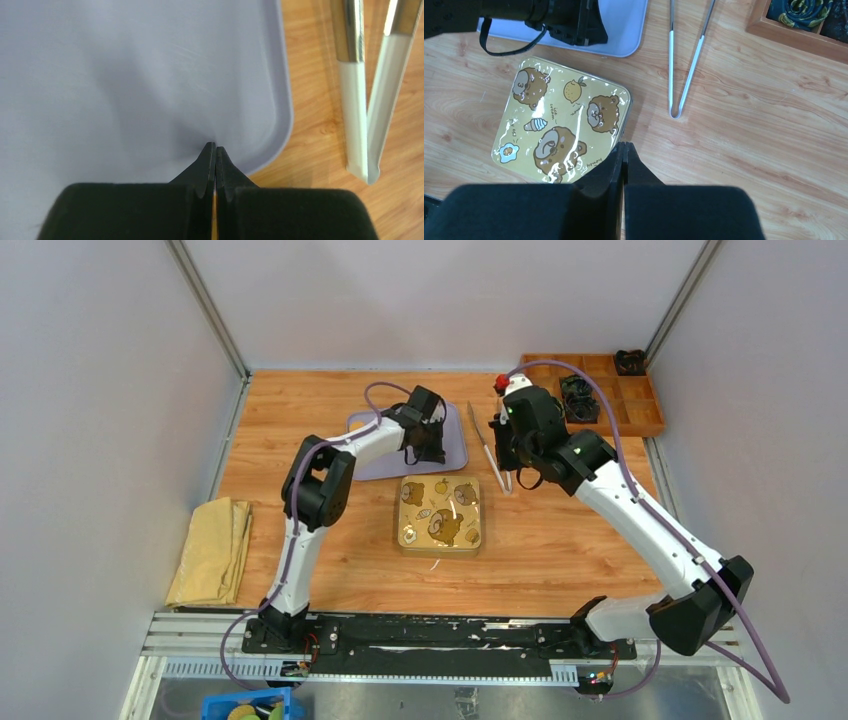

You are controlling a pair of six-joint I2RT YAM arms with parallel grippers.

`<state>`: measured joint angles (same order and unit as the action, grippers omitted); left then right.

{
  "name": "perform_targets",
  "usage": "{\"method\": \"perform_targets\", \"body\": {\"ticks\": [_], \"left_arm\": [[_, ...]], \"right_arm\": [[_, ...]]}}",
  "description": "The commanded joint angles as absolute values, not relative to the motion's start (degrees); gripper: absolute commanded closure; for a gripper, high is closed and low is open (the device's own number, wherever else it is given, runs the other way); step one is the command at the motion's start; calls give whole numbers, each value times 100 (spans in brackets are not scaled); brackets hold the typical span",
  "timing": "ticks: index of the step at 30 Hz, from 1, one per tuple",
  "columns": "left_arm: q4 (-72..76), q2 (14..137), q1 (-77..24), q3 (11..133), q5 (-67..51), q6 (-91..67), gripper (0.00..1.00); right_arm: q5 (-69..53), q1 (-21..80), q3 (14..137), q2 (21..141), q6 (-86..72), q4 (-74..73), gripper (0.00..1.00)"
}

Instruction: Pack the cookies

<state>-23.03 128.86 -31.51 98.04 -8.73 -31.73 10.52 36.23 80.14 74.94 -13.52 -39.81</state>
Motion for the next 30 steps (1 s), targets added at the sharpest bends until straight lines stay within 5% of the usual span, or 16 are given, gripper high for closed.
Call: {"method": "perform_targets", "body": {"ticks": [1, 12, 16, 20, 30], "left_arm": [[-3226, 13505, -2780, 10055, -197, -3213, 100], [-3105, 13324, -2461, 10673, -128, -2870, 100], [-2910, 12345, -2505, 10407, -276, -2852, 100], [-2838, 11114, -2675, 9754, -17, -2822, 100], [-2949, 8030, -3077, 8137, 1120, -2627, 99]], "right_arm": [[1040, 3524, 7901, 7324, -1408, -4007, 100], [1230, 3161, 7748, 8262, -1354, -3931, 99], [1033, 2814, 7992, 9087, -1233, -3880, 85], [752, 2694, 8454, 9945, -1165, -3889, 100], [194, 2683, 10122, 11812, -1186, -4138, 100]]}}
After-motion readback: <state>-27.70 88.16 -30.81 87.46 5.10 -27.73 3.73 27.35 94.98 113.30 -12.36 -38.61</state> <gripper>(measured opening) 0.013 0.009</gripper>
